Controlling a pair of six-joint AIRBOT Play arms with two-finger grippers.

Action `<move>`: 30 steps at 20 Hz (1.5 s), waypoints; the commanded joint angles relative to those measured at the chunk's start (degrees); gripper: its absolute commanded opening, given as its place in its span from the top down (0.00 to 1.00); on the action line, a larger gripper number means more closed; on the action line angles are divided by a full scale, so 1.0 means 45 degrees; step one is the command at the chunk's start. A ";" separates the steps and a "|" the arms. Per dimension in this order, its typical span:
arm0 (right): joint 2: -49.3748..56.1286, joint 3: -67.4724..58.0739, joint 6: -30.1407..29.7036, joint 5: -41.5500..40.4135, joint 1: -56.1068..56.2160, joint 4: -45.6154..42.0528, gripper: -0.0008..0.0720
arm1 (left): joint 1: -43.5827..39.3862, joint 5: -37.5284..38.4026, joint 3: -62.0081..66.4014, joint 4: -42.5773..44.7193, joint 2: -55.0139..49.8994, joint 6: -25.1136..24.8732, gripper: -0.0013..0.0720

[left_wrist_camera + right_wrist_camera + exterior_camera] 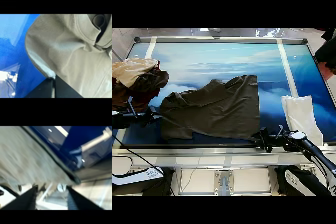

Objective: Fold the shirts.

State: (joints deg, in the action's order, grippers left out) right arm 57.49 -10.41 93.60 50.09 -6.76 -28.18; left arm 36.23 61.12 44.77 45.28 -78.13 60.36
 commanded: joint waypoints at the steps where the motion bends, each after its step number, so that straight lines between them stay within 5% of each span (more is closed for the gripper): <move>1: 0.0238 -0.0170 -0.0743 -0.1379 0.0005 0.0646 0.82 | -0.0010 -0.0005 0.0010 0.0000 0.0010 0.0000 0.96; 2: 0.0238 -0.0306 -0.0748 -0.1603 0.0005 0.0651 0.95 | -0.0015 -0.0005 0.0010 -0.0019 0.0010 0.0000 0.96; 3: 0.0238 -0.0476 -0.0753 -0.1792 0.0005 0.0646 0.97 | -0.0010 -0.0005 0.0010 -0.0121 0.0010 0.0000 0.96; 7: 0.0000 -0.1812 -0.2973 -0.1093 0.0005 0.0651 0.98 | -0.0010 0.0393 0.0024 -0.1617 0.0432 -0.0427 0.97; 11: -0.1933 -0.4770 -0.4541 0.1457 0.0005 0.0087 0.98 | 0.0228 0.1627 0.0821 -0.2254 0.3317 -0.0709 0.97; 16: -0.6173 -1.0171 -0.2681 0.2637 0.0005 -0.3900 0.98 | 0.2011 0.1292 0.2934 -0.4828 0.8325 0.0005 0.97; 19: -0.7461 -1.4105 -0.1773 0.2647 0.0005 -0.6353 0.98 | 0.1647 0.2419 0.5731 -0.4896 0.9083 0.0403 0.97; 21: -0.7461 -1.6636 -0.1559 0.3065 0.0005 -0.7723 0.98 | 0.0053 0.3177 0.8388 -0.2866 0.8942 0.0850 0.97; 26: -0.6722 -1.9628 -0.1234 0.4352 0.0005 -0.9641 0.98 | -0.6212 0.3215 1.3260 0.9005 0.8908 0.4031 0.97; 30: -0.5231 -1.9560 -0.1229 0.5785 0.0005 -1.0025 0.98 | -0.9321 0.3968 1.3498 1.1681 0.7805 0.4503 0.97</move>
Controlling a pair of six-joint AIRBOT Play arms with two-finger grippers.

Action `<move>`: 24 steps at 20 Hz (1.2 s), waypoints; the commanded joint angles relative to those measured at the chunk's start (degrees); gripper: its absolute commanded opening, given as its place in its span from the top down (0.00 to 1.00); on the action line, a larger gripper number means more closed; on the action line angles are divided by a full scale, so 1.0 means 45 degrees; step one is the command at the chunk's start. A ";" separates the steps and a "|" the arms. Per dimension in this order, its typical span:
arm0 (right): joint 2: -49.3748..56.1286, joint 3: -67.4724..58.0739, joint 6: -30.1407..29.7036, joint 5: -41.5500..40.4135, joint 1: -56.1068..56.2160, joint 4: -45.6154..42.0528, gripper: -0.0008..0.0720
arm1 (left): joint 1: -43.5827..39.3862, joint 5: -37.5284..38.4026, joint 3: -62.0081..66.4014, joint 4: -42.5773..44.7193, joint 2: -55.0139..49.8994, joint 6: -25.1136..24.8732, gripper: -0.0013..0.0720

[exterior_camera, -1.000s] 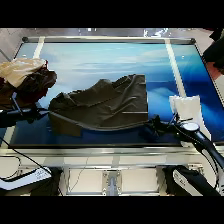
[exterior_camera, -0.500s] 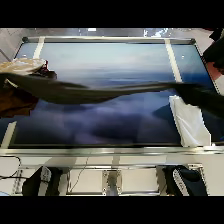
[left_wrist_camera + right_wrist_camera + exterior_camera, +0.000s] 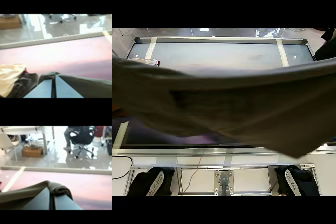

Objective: Fold the shirts.

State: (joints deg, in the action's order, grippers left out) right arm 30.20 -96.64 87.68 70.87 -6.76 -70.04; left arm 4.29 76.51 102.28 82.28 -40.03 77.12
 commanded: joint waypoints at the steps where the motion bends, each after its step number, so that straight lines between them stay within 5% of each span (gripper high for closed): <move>1: 0.1399 -0.0223 0.0083 0.1749 0.0005 -0.0850 0.98 | -0.2443 0.0539 0.0685 0.3638 -0.1365 0.0772 0.97; 5: 0.4061 0.1865 -0.0121 0.1919 0.0005 -0.0942 0.98 | -0.2477 0.0578 0.0675 0.3716 -0.5401 0.0772 0.97; 11: 0.9078 0.5294 -0.0709 -0.2370 0.0010 0.0306 0.98 | -0.2438 -0.1107 0.0675 0.3721 -1.2021 0.0826 0.97; 17: 1.3109 0.5294 -0.0743 -0.5775 0.0685 0.2594 0.97 | -0.2438 -0.3177 0.0685 0.3725 -1.5237 0.1821 0.93; 18: 1.3202 0.5265 -0.0743 -0.6509 0.0903 0.2681 0.94 | -0.2438 -0.3429 0.0719 0.3725 -1.5227 0.1889 0.78; 19: 1.3197 0.5100 -0.0743 -0.6897 0.1054 0.2657 0.85 | -0.2438 -0.3580 0.0845 0.3793 -1.5096 0.1914 0.45; 20: 1.3197 0.4716 -0.0743 -0.6878 0.1132 0.2652 0.63 | -0.2438 -0.3560 0.1030 0.4090 -1.4877 0.1919 0.20; 21: 1.3177 0.4090 -0.0743 -0.6397 0.1112 0.2623 0.51 | -0.2433 -0.3536 0.1141 0.4697 -1.4450 0.1914 0.15; 24: 1.2740 0.1778 -0.0777 -0.3483 0.0865 0.1127 0.51 | -0.1831 -0.3249 0.1141 0.5377 -1.2361 0.1923 0.15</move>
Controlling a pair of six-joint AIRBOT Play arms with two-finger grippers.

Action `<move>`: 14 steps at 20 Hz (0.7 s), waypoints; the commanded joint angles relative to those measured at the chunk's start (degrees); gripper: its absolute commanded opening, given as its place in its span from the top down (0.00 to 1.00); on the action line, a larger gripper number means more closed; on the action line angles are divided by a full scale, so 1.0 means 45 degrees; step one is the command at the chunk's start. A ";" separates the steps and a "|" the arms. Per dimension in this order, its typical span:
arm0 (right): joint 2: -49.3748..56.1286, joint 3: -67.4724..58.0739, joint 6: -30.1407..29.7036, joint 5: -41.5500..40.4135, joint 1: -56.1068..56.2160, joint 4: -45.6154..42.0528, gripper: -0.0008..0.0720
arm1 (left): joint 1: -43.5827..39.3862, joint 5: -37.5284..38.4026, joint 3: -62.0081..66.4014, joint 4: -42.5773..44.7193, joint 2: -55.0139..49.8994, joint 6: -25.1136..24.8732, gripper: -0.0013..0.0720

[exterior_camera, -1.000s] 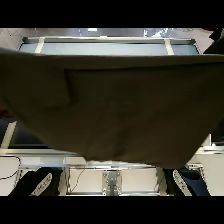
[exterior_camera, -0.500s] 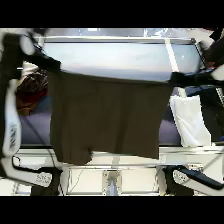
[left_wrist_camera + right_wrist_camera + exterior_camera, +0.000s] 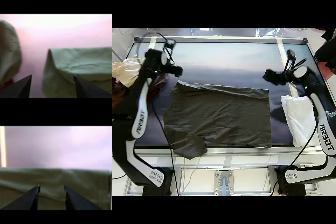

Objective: Fold the shirts.

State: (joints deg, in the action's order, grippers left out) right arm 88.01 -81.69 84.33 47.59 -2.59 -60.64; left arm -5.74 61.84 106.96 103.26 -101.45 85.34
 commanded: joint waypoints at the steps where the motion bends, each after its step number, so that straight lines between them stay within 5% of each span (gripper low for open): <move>1: -0.0525 -0.2157 -0.0287 0.2812 -0.0170 -0.1812 0.51 | 0.0860 0.0253 0.0044 0.0704 0.2191 0.0097 0.15; 5: -0.3002 -0.2050 -0.0763 0.5586 -0.1331 -0.4425 0.51 | 0.4138 0.0583 -0.2647 -0.1175 0.6402 0.0097 0.15; 9: -0.5430 0.1161 -0.0976 0.5853 -0.3060 -0.3317 0.51 | 0.8403 0.0495 -0.9840 -0.4255 1.0433 0.0087 0.16; 14: -0.6183 0.3143 -0.1719 0.6955 -0.3356 -0.2346 0.45 | 1.0195 0.2025 -1.5489 -0.8330 1.0156 -0.2283 0.16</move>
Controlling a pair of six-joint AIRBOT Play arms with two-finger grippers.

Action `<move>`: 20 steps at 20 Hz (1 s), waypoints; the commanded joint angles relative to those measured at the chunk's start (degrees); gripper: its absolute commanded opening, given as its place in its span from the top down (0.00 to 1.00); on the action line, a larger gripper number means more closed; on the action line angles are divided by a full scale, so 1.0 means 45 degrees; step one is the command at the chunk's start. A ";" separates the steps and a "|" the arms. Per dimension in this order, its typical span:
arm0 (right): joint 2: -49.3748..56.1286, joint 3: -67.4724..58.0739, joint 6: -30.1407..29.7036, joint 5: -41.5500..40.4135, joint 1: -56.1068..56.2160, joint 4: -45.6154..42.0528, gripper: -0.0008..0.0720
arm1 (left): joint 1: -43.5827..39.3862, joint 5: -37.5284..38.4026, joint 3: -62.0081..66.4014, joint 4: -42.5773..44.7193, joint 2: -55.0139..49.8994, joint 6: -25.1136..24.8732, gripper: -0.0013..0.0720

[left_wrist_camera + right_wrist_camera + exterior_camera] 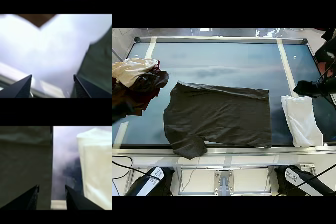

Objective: Fold the shirts.

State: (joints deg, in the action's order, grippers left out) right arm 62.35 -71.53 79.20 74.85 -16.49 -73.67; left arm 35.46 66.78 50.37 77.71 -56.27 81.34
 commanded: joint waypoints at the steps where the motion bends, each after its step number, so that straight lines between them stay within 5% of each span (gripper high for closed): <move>1: -0.0500 0.0869 -0.0743 0.0942 -0.0267 0.0879 0.45 | 0.1030 0.1447 -0.3245 -0.3075 -0.0510 -0.1622 0.16; 7: -0.0510 0.0865 -0.1205 0.0908 -0.0267 0.3041 0.45 | 0.1069 0.2511 -0.3308 -0.4799 -0.3424 -0.2594 0.15; 20: -0.0515 0.0865 -0.1200 0.0899 -0.0262 0.4401 0.46 | 0.1083 0.1195 -0.3303 -0.6339 -0.4449 -0.3609 0.19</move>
State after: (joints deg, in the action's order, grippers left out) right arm 60.07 -67.66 73.78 78.87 -17.65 -55.20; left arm 40.38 73.17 35.55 52.97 -75.07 66.94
